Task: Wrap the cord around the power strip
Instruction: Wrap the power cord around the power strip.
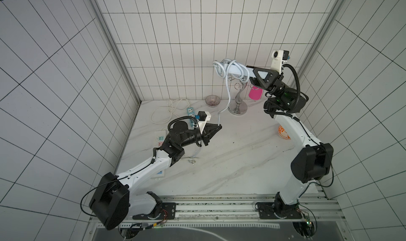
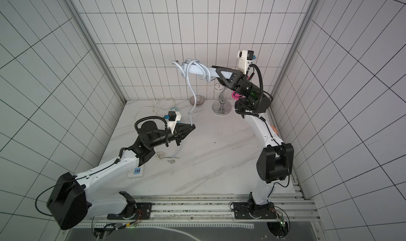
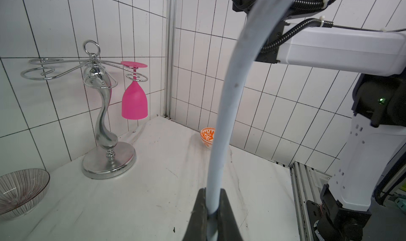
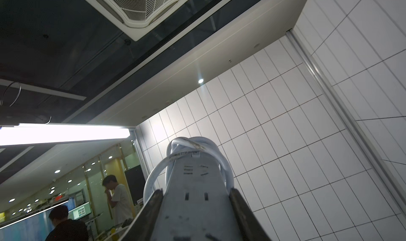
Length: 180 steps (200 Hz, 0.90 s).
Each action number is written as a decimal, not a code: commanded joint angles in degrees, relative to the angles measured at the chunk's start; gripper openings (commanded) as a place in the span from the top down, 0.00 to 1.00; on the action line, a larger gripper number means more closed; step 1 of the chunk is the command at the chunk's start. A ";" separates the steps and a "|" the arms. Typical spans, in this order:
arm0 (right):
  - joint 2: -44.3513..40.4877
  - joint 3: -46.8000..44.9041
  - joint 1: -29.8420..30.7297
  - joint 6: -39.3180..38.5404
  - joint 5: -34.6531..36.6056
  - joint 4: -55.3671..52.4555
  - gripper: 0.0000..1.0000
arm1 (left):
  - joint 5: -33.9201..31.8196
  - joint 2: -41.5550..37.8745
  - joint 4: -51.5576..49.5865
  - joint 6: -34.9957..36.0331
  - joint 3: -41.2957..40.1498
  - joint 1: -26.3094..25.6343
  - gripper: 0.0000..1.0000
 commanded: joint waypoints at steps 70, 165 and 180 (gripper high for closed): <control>-0.54 23.22 2.23 11.24 1.24 17.51 1.00 | 10.43 5.83 5.73 -6.65 -0.30 0.09 0.76; 0.64 28.29 -3.81 15.37 1.58 17.53 1.00 | 6.18 -1.05 -6.74 -0.30 -4.04 0.33 0.76; 1.81 30.86 -5.64 16.81 3.20 17.51 1.00 | 5.51 -1.98 -6.75 -0.13 -4.86 0.40 0.76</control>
